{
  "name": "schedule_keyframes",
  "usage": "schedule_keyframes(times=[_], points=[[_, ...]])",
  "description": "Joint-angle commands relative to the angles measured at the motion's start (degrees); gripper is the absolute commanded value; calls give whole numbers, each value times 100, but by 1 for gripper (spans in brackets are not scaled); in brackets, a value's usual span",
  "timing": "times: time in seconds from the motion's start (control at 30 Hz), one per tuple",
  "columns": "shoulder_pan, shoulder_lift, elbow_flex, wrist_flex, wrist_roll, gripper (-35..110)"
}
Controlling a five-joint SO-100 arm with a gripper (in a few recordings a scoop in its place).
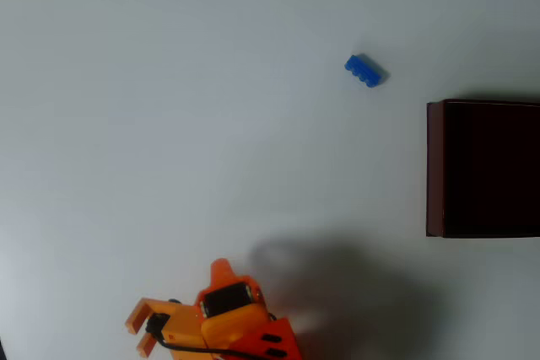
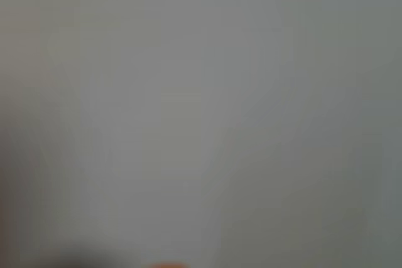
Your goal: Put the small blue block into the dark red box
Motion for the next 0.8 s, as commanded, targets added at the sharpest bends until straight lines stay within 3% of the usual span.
schedule_keyframes(times=[0.0,0.6,0.77], points=[[26,26,18,97,26,0],[105,26,18,97,35,0],[281,44,-18,35,694,1]])
